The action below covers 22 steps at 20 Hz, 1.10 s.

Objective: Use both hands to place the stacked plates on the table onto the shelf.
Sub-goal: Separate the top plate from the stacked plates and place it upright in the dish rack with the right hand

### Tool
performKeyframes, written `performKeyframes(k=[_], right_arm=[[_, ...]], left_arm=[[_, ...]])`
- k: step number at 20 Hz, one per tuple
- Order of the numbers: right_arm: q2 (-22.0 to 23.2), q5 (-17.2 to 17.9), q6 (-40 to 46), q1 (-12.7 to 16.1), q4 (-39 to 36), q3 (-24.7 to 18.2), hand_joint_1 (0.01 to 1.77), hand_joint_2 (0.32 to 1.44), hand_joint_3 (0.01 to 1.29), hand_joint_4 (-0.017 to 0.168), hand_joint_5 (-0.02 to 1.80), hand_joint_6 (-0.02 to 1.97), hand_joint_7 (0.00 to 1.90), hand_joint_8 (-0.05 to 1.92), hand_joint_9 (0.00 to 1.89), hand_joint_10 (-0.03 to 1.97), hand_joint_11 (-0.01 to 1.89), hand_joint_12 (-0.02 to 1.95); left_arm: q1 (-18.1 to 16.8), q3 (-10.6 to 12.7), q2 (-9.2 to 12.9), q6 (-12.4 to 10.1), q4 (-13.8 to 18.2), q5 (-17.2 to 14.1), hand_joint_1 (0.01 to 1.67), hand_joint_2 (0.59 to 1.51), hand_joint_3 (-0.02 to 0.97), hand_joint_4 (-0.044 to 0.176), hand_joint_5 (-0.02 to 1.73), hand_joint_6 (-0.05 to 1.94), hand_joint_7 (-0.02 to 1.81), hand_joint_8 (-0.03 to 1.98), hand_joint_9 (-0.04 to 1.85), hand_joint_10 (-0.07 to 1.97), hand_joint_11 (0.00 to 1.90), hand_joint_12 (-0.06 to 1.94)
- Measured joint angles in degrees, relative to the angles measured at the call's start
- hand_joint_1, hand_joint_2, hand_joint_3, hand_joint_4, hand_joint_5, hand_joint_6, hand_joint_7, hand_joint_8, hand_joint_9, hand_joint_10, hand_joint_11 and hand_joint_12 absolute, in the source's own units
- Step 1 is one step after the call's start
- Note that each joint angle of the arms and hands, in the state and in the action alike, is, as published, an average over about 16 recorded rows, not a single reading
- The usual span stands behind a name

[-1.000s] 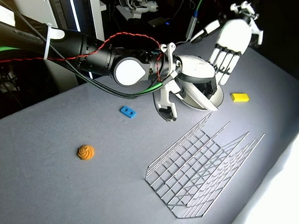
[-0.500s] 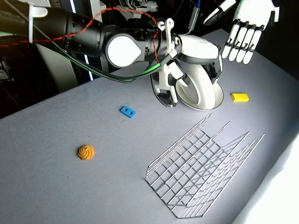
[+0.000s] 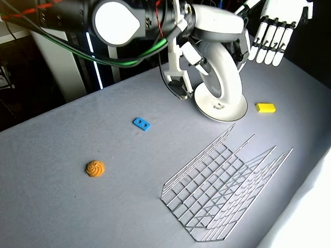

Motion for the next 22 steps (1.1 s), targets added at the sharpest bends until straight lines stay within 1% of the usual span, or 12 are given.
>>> performKeyframes(k=[4,8,12,14,17,20,22], right_arm=[[2.9,-3.3,0.9,3.3,3.4,-1.6,1.35,0.93,0.01,0.001,0.98,0.90,1.10,0.68,1.08,0.96,0.83,1.00],[5.3,-6.4,1.8,6.3,7.9,-2.4,1.35,0.93,0.01,0.000,0.97,0.92,1.10,0.70,1.08,0.98,0.82,1.02],[7.3,-8.2,2.6,8.4,12.2,-2.7,1.34,0.93,0.01,-0.001,0.98,0.92,1.11,0.69,1.08,0.89,0.81,1.01],[8.2,-8.3,3.4,9.1,13.9,-2.6,1.34,0.93,0.01,-0.001,0.98,0.93,1.11,0.69,1.08,0.90,0.81,1.02],[9.5,-7.3,7.4,9.5,13.6,-2.1,1.34,0.93,0.01,-0.002,0.98,0.94,1.11,0.71,1.08,0.82,0.80,1.01],[11.0,-5.5,14.0,9.3,10.1,-1.3,1.34,0.93,0.01,-0.003,0.98,0.94,1.12,0.72,1.09,0.76,0.80,1.01],[11.9,-4.0,19.3,9.1,6.7,-0.6,1.33,0.93,0.01,-0.003,0.98,0.94,1.12,0.73,1.11,0.66,0.81,1.00]], left_arm=[[-0.5,-0.1,0.0,-0.6,1.3,-0.1,0.01,1.013,0.020,-0.002,0.01,0.02,0.02,0.00,0.02,-0.06,0.01,0.00],[-0.7,-0.4,-0.2,-1.0,2.7,-0.1,0.01,1.014,0.020,-0.002,0.01,0.02,0.02,0.00,0.02,-0.06,0.01,0.00],[-0.7,-0.7,-0.7,-1.3,4.1,0.1,0.01,1.014,0.020,-0.001,0.01,0.02,0.02,0.00,0.02,-0.06,0.02,0.00],[-0.3,-0.8,-1.1,-1.4,4.8,0.2,0.01,1.015,0.020,-0.001,0.01,0.02,0.02,0.00,0.02,-0.06,0.02,0.00],[0.7,-1.1,-1.7,-1.5,5.6,0.5,0.01,1.017,0.020,-0.001,0.01,0.02,0.02,0.00,0.02,-0.06,0.02,0.00],[1.8,-1.3,-2.5,-1.5,6.0,0.8,0.01,1.019,0.020,-0.001,0.01,0.02,0.02,0.00,0.02,-0.06,0.02,0.00],[2.6,-1.3,-3.2,-1.4,6.0,1.1,0.01,1.020,0.020,-0.001,0.01,0.02,0.02,0.00,0.02,-0.06,0.02,0.00]])
